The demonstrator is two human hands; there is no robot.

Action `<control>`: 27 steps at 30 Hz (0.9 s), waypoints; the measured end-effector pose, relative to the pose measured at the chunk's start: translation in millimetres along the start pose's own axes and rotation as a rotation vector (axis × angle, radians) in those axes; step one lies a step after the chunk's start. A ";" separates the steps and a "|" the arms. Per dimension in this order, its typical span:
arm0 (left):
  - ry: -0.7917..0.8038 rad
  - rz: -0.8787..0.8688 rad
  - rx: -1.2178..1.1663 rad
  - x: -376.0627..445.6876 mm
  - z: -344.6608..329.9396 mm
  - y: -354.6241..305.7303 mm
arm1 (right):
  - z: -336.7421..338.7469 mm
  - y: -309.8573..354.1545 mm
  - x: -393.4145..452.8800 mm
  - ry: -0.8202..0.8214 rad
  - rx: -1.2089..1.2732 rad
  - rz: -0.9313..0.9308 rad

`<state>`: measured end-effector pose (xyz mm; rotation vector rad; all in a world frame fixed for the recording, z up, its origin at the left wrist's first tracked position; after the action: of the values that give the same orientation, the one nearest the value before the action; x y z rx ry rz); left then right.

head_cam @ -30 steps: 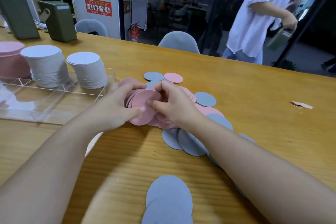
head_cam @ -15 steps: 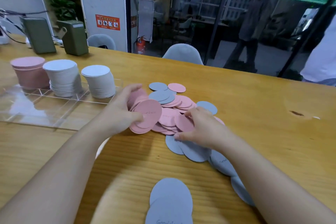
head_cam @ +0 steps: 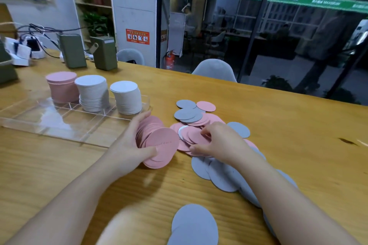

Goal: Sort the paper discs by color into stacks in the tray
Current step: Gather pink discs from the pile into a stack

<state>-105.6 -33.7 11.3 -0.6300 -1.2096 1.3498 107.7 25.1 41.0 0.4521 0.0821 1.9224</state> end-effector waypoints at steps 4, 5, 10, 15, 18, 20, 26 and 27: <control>-0.008 0.007 0.017 -0.6 -3.1 0.9 | 1.7 -1.9 -4.2 -0.057 0.013 0.007; -0.009 0.012 0.018 -0.6 -3.4 1.3 | 0.9 -2.0 -6.3 -0.089 -0.019 0.010; 0.009 0.048 0.013 -2.6 -5.5 3.2 | 2.2 -7.6 -8.1 -0.283 0.009 0.057; 0.018 0.063 0.019 -3.5 -6.0 1.6 | 13.5 -9.8 -10.5 -0.397 0.517 0.129; 0.049 0.066 0.049 -5.0 -4.1 -0.4 | 5.1 -5.1 -16.4 -0.254 0.536 0.137; 0.066 0.057 0.091 -6.4 -4.7 -1.7 | -0.7 0.9 -20.0 -0.186 0.460 0.181; 0.117 -0.016 0.243 -11.3 -9.6 -6.6 | -5.1 24.3 -28.2 -0.196 0.337 0.222; 0.120 -0.023 0.271 -10.4 -10.8 -6.6 | -6.7 27.5 -29.8 -0.190 0.331 0.220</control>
<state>-91.3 -41.6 10.9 -0.4947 -0.9155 1.4055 90.7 -11.7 34.0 0.8947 0.2366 2.0773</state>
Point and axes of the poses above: each hand's wrist, its own x-axis towards the middle knuckle, its own z-axis out of the back of the hand, y = z × x, the point moved 3 cm from there along x, towards the middle knuckle, and after that the axes turned 10 degrees about -y, right-handed, at the moved point
